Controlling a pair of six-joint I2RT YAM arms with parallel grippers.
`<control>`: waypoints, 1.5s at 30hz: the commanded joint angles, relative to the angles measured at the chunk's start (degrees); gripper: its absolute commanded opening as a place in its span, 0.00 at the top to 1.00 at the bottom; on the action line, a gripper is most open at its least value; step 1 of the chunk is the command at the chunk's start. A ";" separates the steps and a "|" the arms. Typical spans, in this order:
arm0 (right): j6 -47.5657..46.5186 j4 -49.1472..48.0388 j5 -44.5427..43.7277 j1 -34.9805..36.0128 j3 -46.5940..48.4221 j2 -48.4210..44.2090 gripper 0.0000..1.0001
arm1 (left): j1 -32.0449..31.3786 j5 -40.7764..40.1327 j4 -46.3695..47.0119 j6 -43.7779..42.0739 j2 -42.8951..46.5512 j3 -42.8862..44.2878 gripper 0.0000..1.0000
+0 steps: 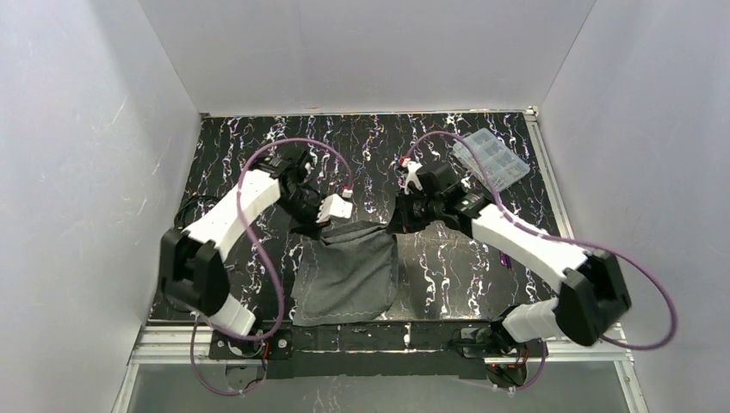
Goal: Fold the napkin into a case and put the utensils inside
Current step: Turn over the upper triangle folded napkin at the center of the board.
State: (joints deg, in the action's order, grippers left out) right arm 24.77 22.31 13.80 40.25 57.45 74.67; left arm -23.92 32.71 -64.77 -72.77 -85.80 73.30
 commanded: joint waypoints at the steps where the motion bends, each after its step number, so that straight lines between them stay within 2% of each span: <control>1: -4.30 -7.22 6.43 -2.59 1.07 8.89 0.99 | 1.15 -4.84 6.86 -0.21 -10.46 6.31 1.00; 6: -6.38 -10.90 10.39 -6.95 0.56 14.95 0.99 | 2.82 -8.49 7.68 -0.59 -23.87 16.93 1.00; 10: -7.36 -12.37 11.85 -9.83 2.41 19.68 0.99 | 3.37 -9.32 7.64 -0.03 -31.30 23.90 1.00; 18: -5.15 -16.59 14.07 -11.74 6.47 27.88 0.99 | 3.94 -9.32 9.00 3.00 -35.87 27.60 1.00; 22: -3.66 -17.37 14.26 -11.58 6.84 24.54 0.99 | 4.22 -9.09 6.55 3.73 -32.21 27.39 1.00; 28: -4.55 -11.54 10.26 -6.39 11.22 9.96 0.99 | 3.99 -2.42 -6.62 6.14 -20.27 33.10 1.00; 33: -6.28 -5.31 3.42 -3.93 15.68 3.33 0.99 | 2.72 -2.76 -4.42 8.97 -8.88 33.67 1.00; 39: -8.13 -1.52 2.12 -3.84 17.44 2.47 0.99 | 1.62 -7.29 -3.33 9.62 -7.91 34.83 1.00; 41: -9.04 -0.91 0.56 -3.49 15.22 1.03 0.99 | 1.39 -7.64 -2.39 8.83 -6.28 32.13 1.00; 45: -9.22 1.39 -0.25 -1.09 8.59 -1.80 0.99 | 0.54 -8.04 2.61 5.36 2.27 13.93 1.00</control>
State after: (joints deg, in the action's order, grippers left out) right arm 16.64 18.70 15.25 36.91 71.00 75.53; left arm -22.50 25.58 -62.67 -64.93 -89.30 100.51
